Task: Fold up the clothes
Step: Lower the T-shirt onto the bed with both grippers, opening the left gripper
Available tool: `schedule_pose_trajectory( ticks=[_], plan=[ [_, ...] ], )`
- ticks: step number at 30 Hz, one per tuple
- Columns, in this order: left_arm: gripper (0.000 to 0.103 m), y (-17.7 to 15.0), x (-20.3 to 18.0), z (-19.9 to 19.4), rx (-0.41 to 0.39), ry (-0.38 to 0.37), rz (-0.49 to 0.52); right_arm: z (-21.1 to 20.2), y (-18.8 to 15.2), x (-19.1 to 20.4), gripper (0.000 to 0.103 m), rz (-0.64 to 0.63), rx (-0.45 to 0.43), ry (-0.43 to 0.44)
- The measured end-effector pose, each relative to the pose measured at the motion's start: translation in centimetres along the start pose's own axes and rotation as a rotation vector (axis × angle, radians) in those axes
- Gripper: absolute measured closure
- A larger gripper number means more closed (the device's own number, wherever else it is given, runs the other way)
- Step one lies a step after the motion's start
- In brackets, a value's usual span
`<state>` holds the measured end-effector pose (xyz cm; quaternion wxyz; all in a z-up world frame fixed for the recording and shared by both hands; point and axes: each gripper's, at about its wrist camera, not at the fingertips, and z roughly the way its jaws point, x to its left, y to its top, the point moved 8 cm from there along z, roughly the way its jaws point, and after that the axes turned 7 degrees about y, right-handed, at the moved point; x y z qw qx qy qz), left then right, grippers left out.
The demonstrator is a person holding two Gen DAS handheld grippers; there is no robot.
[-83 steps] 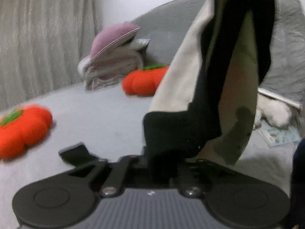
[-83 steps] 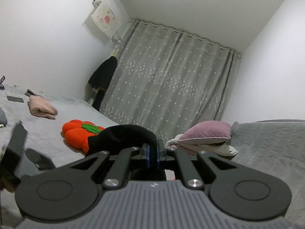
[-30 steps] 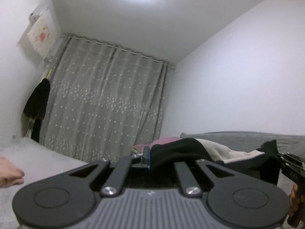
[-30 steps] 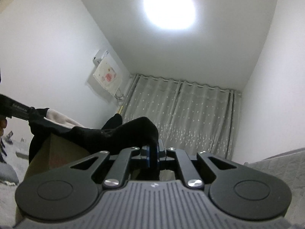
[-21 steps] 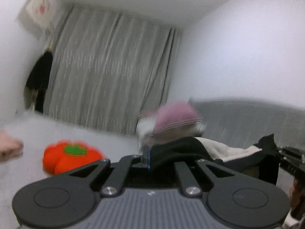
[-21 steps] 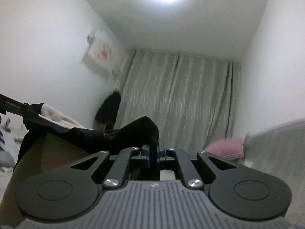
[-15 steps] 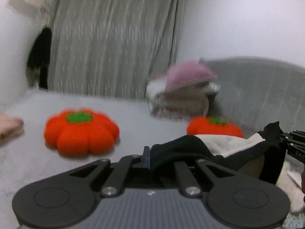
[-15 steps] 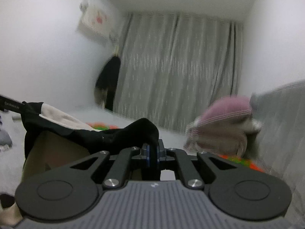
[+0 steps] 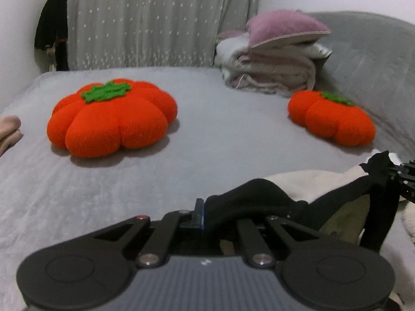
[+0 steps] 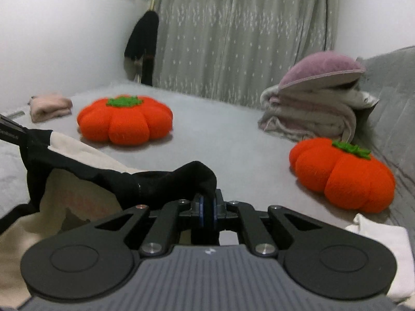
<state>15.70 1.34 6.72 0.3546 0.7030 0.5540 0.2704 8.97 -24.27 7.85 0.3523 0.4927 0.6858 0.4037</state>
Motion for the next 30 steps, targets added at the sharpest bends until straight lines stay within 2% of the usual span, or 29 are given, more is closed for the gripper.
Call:
schedule_pose_trajectory(
  ticks=[5,10,14,18,21,23,24,28,30],
  plan=[
    [0.099,0.0,-0.8,4.6,0.045,0.077,0.102,4.1,-1.3,-1.4,0.096,0.015,0.072,-0.006],
    [0.099,-0.2,-0.3,9.2,0.113,0.094,0.079,8.8,-1.9,-3.0,0.096,0.026,0.126,-0.012],
    [0.099,-1.7,0.1,12.9,0.185,0.131,0.1,12.6,-3.2,-3.5,0.096,0.055,0.191,0.003],
    [0.098,-2.6,0.8,15.0,0.231,0.102,0.038,15.2,-4.6,-3.7,0.096,0.073,0.247,0.021],
    [0.092,-2.3,1.3,15.2,0.242,0.071,0.013,16.1,-5.8,-4.0,0.096,0.087,0.279,0.035],
    [0.081,-2.2,1.7,15.4,0.246,0.057,-0.002,16.2,-6.2,-4.2,0.092,0.091,0.28,0.048],
    [0.08,-2.1,1.9,15.4,0.245,0.051,-0.003,16.1,-6.1,-4.4,0.091,0.102,0.274,0.055],
    [0.067,-1.9,2.4,15.3,0.241,0.041,-0.004,15.9,-5.6,-5.4,0.087,0.192,0.259,0.087],
    [0.059,-2.0,2.6,15.2,0.238,0.043,0.003,15.7,-5.3,-6.2,0.087,0.278,0.249,0.109]
  ],
)
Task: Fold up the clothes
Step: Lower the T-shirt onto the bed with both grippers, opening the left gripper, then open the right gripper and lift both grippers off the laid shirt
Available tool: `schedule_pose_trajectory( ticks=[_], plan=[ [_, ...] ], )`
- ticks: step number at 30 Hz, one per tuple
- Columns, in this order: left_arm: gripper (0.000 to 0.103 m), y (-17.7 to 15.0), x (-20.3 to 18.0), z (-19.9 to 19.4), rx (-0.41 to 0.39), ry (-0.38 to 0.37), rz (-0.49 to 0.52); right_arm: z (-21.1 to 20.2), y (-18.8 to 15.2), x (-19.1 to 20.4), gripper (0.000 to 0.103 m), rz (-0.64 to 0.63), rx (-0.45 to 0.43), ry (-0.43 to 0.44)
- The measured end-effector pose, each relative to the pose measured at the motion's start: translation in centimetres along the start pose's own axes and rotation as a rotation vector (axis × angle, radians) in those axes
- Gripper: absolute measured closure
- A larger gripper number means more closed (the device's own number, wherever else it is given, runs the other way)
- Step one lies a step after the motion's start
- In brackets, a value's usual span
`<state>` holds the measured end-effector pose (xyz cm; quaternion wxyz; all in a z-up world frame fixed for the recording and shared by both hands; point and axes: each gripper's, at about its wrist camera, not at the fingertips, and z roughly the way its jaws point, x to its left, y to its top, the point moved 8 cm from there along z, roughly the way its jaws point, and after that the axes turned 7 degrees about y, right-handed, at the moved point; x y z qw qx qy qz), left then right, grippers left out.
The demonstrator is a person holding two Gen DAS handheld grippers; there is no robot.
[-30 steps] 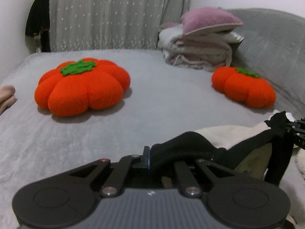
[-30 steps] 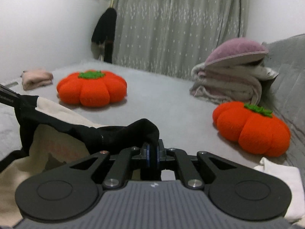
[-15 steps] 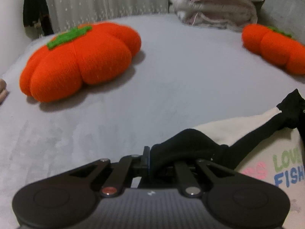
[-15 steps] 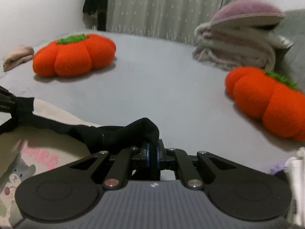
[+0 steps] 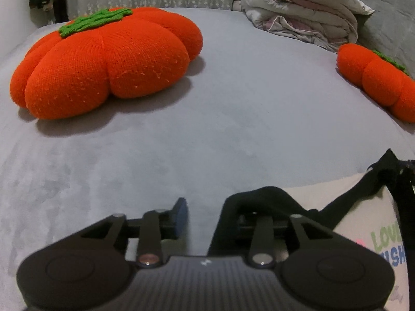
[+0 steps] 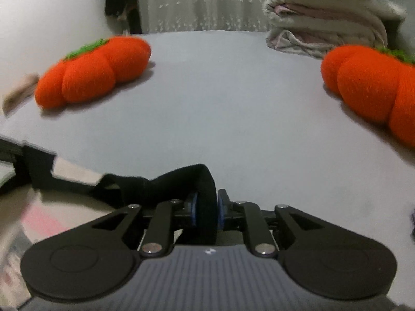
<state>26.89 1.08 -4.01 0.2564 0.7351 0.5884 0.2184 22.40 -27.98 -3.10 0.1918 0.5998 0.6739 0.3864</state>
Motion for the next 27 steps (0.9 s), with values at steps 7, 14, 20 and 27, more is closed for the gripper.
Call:
schedule_pose_trajectory(
  ticks=[7,14,20,27],
  plan=[
    [0.023,0.2,-0.8,-0.2,-0.07,0.201,0.19,0.7,-0.5,-1.1,0.079,-0.006,0.05,-0.105],
    [0.023,0.8,0.7,-0.1,-0.047,0.149,0.078,0.1,-0.6,-0.2,0.076,-0.085,0.026,-0.164],
    [0.023,1.1,2.5,0.3,-0.003,0.02,-0.146,0.4,0.2,-1.9,0.076,0.072,-0.001,-0.116],
    [0.023,1.3,3.3,1.1,0.04,-0.059,-0.218,0.2,0.4,-3.4,0.076,0.327,-0.043,-0.001]
  ],
)
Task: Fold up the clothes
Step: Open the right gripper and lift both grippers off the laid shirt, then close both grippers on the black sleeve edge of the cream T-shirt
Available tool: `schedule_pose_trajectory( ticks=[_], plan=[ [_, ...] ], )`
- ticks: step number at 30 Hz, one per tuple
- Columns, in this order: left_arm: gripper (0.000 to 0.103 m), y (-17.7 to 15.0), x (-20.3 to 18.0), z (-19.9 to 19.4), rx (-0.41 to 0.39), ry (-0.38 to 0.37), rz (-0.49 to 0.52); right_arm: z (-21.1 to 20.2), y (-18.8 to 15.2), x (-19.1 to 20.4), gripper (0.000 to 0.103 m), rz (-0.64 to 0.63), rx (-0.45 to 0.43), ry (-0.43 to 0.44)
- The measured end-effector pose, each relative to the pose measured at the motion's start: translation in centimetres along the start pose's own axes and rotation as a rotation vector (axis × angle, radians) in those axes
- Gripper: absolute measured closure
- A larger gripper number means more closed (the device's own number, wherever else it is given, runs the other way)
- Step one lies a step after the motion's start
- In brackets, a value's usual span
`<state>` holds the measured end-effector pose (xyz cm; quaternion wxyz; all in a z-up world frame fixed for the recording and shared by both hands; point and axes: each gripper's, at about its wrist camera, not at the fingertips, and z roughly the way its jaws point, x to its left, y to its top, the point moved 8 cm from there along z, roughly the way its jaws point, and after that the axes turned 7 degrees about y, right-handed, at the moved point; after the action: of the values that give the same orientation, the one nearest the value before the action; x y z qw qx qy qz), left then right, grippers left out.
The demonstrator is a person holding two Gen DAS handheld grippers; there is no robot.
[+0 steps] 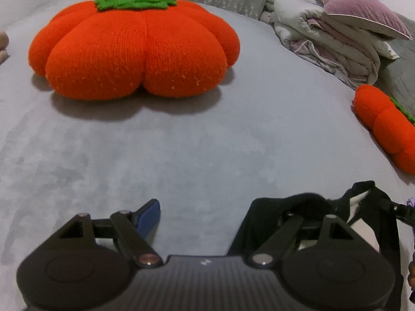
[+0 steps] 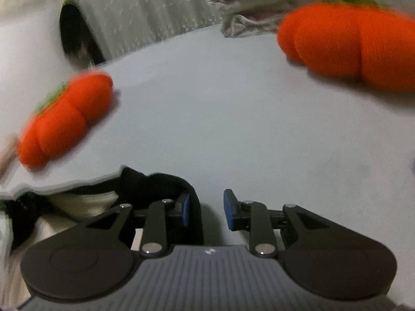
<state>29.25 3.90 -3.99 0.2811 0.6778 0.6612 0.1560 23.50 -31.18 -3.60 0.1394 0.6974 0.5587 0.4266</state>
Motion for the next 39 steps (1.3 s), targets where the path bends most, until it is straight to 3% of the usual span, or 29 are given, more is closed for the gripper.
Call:
schedule_pose_trajectory(
  ticks=[2,5,6,8,10,13,15,18,19,20,23,28,29,30,32,34,35,37,38,39],
  plan=[
    [0.022,-0.1,0.2,0.2,0.012,-0.011,0.013,0.3,-0.1,-0.4,0.076,0.035,0.022,0.001],
    [0.015,0.1,-0.6,-0.2,-0.038,0.139,0.184,0.6,-0.4,0.0,0.076,-0.047,0.036,-0.047],
    [0.015,0.1,-1.3,-0.5,-0.062,0.158,0.235,0.6,-0.4,0.3,0.076,-0.071,0.033,-0.053],
    [0.015,0.4,-1.9,-0.7,-0.078,0.138,0.26,0.6,-0.3,0.6,0.076,-0.062,0.025,-0.037],
    [0.015,1.0,-1.0,-0.5,-0.057,0.078,0.167,0.8,0.1,-0.2,0.076,0.031,0.018,0.006],
    [0.015,1.4,1.4,0.2,0.025,-0.091,-0.056,1.0,0.3,-1.1,0.076,0.079,0.028,0.018],
    [0.015,1.2,1.7,0.3,0.026,-0.099,-0.068,1.1,0.3,-1.3,0.073,0.089,0.033,0.028],
    [0.015,1.1,1.1,0.0,0.008,-0.143,-0.069,1.1,0.6,-2.2,0.066,0.256,0.016,0.129],
    [0.015,1.1,0.8,0.0,0.006,-0.172,-0.074,1.2,0.6,-2.7,0.068,0.314,0.012,0.152],
    [0.015,1.1,0.8,0.1,0.014,-0.147,-0.066,1.4,0.6,-3.2,0.079,0.339,0.014,0.144],
    [0.014,1.5,1.0,0.4,0.001,0.063,0.057,1.3,0.7,-2.5,0.085,0.181,0.019,0.049],
    [0.01,1.7,-3.7,-1.4,-0.183,0.17,0.431,1.6,0.5,-0.2,0.084,-0.077,0.022,-0.091],
    [0.01,2.0,-3.8,-1.7,-0.193,0.126,0.43,1.4,0.5,0.2,0.079,-0.106,0.012,-0.108],
    [0.01,2.6,-3.3,-1.7,-0.168,0.058,0.355,0.9,0.5,0.5,0.074,-0.122,-0.008,-0.112],
    [0.01,3.9,-1.2,-1.3,-0.094,-0.03,0.126,-0.3,0.6,1.0,0.072,-0.168,-0.051,-0.1],
    [0.01,4.4,0.5,-0.8,-0.054,-0.09,-0.039,-1.1,0.3,1.4,0.07,-0.216,-0.061,-0.092],
    [0.01,4.4,0.7,-0.8,-0.067,-0.057,-0.025,-1.4,0.1,1.5,0.069,-0.236,-0.058,-0.092],
    [0.01,4.1,-0.3,-1.4,-0.154,0.093,0.139,-1.6,-0.5,1.1,0.069,-0.261,-0.038,-0.093],
    [0.01,3.9,-0.8,-1.7,-0.196,0.105,0.212,-1.5,-0.7,0.9,0.069,-0.27,-0.029,-0.1],
    [0.01,3.9,-1.2,-1.8,-0.196,0.055,0.214,-1.4,-0.9,0.8,0.069,-0.276,-0.021,-0.106]
  ],
)
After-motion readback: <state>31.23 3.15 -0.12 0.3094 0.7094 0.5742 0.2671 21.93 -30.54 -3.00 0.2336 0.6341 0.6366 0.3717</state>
